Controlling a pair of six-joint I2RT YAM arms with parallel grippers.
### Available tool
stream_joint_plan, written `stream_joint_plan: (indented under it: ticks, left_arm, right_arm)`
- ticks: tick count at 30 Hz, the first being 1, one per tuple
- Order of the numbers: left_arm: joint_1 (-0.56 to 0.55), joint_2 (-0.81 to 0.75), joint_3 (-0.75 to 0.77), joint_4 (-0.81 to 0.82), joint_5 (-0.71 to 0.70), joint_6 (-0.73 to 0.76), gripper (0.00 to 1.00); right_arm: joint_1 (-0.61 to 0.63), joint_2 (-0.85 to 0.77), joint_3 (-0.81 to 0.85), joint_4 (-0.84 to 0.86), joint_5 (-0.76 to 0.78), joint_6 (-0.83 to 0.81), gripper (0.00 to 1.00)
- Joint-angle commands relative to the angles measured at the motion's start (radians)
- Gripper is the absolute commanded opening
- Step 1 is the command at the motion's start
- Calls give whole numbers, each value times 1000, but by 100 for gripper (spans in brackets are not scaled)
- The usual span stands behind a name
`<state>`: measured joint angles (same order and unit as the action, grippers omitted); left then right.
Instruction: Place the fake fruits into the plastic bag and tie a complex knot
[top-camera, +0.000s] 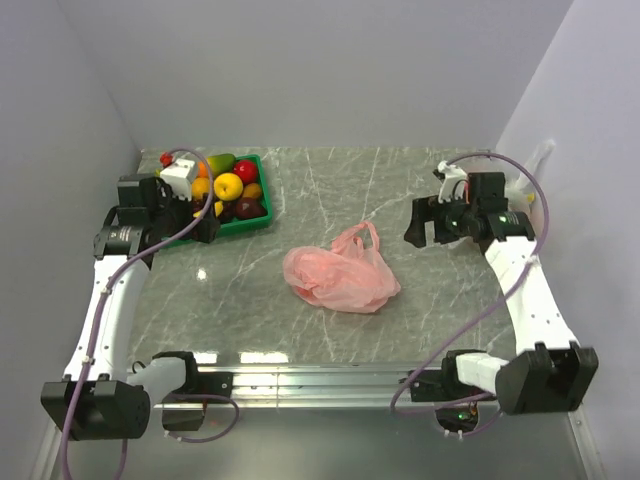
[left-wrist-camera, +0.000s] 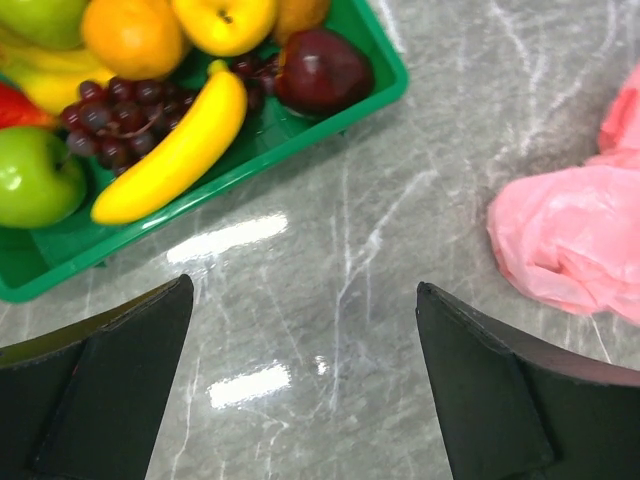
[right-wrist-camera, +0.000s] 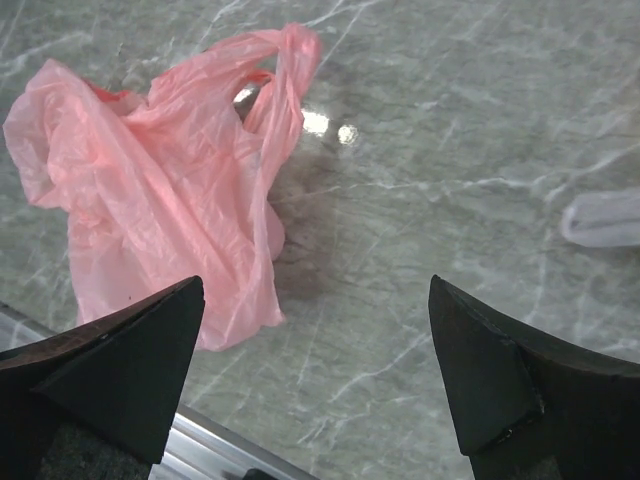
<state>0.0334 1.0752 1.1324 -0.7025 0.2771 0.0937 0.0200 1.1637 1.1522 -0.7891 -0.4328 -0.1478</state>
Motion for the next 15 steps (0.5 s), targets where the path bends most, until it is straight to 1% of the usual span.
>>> stream_joint_plan:
  ticks: [1,2,3,4,12,14,15]
  left_arm:
    - [-26,-15,1,29,45,34,99]
    - [-26,-9,6,32,56,38,99]
    - [-59,-9,6,37,74,37,99]
    - [-64,-8,1,56,80,34,99]
    - [-75,26,-25,121,181,-17,99]
    - [-75,28,-52,155,203,-26,99]
    - [-75,29,-60,165,206,-40,99]
  right_arm:
    - [26,105,4,60,-70,42,100]
    - [34,132,7,80,-78,50,100]
    - [52,193,24,85,-89,69,100]
    - [60,226,33,94,-107,77,100]
    - [147,545,144,139,-159,134,99]
    - [166,599,170,136,-181,134,93]
    - [169,644,197,131,-223,134,88]
